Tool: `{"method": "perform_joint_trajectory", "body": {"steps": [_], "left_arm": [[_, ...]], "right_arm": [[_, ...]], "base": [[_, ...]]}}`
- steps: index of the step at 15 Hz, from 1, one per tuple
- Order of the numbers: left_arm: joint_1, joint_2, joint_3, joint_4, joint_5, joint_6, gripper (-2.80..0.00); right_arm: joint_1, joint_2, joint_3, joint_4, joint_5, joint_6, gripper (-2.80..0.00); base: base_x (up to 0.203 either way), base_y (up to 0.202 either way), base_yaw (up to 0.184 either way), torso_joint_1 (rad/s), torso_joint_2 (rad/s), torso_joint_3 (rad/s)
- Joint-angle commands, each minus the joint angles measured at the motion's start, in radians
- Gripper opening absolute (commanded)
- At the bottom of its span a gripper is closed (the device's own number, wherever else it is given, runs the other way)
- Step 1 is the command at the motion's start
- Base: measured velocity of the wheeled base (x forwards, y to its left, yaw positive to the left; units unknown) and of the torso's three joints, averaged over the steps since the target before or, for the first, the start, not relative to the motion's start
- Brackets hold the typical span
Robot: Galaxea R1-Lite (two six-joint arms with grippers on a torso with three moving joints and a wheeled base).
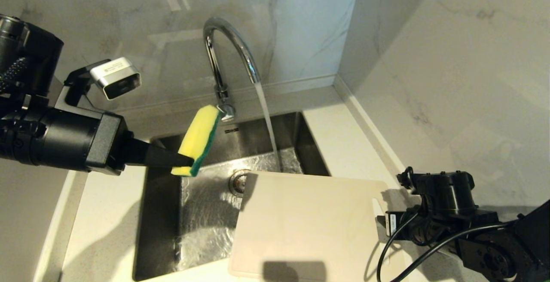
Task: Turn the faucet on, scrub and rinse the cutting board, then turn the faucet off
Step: Put down the cutting board
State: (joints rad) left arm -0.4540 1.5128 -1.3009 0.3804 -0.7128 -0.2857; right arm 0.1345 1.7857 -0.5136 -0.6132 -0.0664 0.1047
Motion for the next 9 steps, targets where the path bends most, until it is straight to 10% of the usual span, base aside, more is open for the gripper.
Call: {"method": "perform_joint_trajectory", "body": {"steps": [1,8,9], "left_arm": [[0.0,0.004,0.0,0.002,-0.005,-0.003,-2.8],[0.0,0.004,-0.001,-0.004,-0.005,-0.003,-2.8],[0.0,0.001,0.0,-0.008,-0.005,-0.004,-2.8]], "right_arm": [[0.001,-0.032,0.02,-0.002,0.026,-0.003,0.0],[0.001,-0.082,0.075,-0.001,0.058,0.023,0.0],[0.002,-0.109,0.085,-0.001,0.083,0.027,-2.8]], "base": [[0.0,0.0,0.0,0.0,0.0,0.0],[0.0,0.0,0.0,0.0,0.0,0.0],[0.0,0.0,0.0,0.0,0.0,0.0]]}}
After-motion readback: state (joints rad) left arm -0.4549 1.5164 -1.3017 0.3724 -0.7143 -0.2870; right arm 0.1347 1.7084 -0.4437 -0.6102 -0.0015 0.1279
